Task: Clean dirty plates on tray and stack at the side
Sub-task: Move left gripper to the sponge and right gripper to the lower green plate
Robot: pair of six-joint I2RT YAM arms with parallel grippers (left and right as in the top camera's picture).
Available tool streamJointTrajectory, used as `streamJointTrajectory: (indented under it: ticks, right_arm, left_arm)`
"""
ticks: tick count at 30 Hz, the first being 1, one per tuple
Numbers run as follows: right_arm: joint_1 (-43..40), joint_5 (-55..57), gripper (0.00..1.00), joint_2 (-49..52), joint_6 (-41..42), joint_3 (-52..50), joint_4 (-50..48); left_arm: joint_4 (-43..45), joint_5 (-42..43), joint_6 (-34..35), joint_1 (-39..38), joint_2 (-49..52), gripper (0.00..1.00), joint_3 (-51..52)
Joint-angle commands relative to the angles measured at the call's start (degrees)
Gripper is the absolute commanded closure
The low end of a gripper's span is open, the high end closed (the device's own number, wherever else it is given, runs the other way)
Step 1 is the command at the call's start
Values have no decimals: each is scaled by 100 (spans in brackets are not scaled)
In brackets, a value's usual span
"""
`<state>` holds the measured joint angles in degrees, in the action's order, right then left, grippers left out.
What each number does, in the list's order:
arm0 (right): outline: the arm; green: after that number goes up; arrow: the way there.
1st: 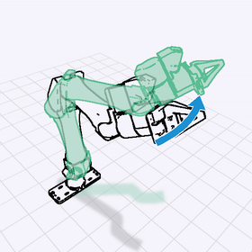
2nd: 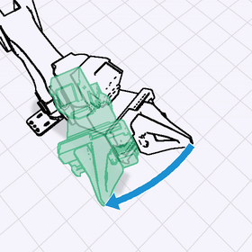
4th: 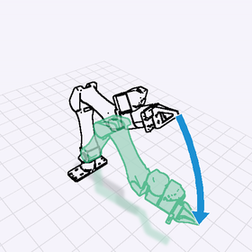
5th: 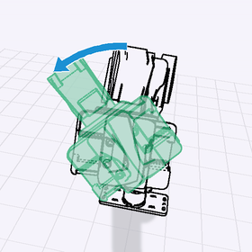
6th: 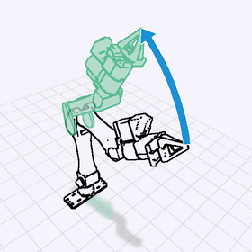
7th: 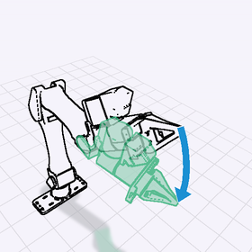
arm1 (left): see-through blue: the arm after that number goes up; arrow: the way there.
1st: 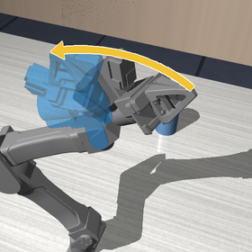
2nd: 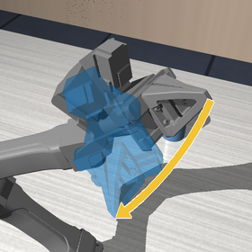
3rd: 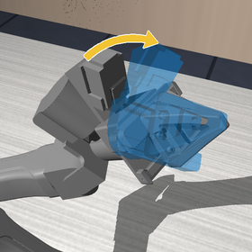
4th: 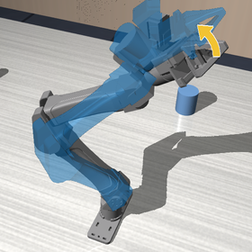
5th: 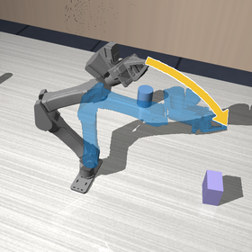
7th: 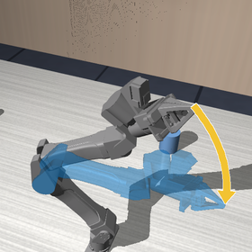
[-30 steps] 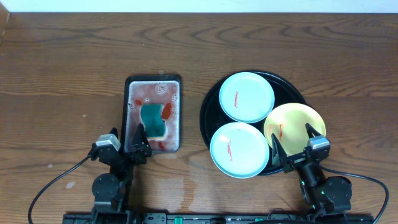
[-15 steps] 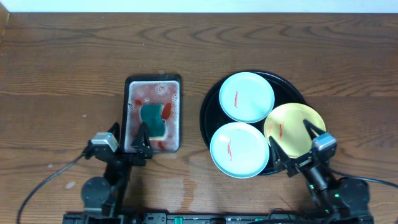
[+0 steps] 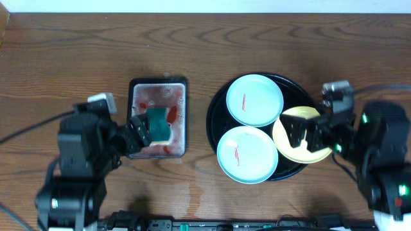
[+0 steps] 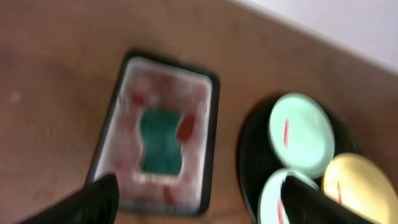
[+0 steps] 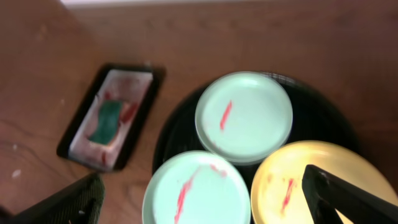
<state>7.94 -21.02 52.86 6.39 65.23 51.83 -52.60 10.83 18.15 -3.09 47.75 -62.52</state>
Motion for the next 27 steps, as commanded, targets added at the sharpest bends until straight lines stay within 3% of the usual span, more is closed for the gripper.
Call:
streamJointTrajectory:
  ticks: [1, 2, 8, 10, 17, 22, 24, 27]
  right_arm:
    - [-37, -55, 1, 472, -57, 299, 177]
    - [-35, -144, 1, 560, 63, 299, 179]
    - [-35, -570, 1, 953, 168, 295, 291]
    - [-35, -540, 8, 1019, 166, 295, 330]
    - [-35, -533, 14, 1137, 168, 295, 308]
    - [-35, -531, 16, 1196, 170, 295, 238]
    - [-35, -533, 18, 1228, 170, 295, 238]
    - [-35, -540, 19, 1252, 192, 295, 278]
  left_arm:
    - [-310, 116, -9, 17, 470, 16, -317]
    - [-365, 201, 20, 17, 564, 2, -308]
    - [-715, 332, 188, 13, 1097, 2, -94]
    - [-719, 334, 210, 13, 1353, 2, 50]
    - [-592, 339, 354, 13, 2896, 2, 354]
    - [101, 494, 146, -122, 3834, 1, 354]
    - [433, 199, 101, -275, 4153, 13, 354]
    - [916, -446, 105, -474, 4590, 14, 354]
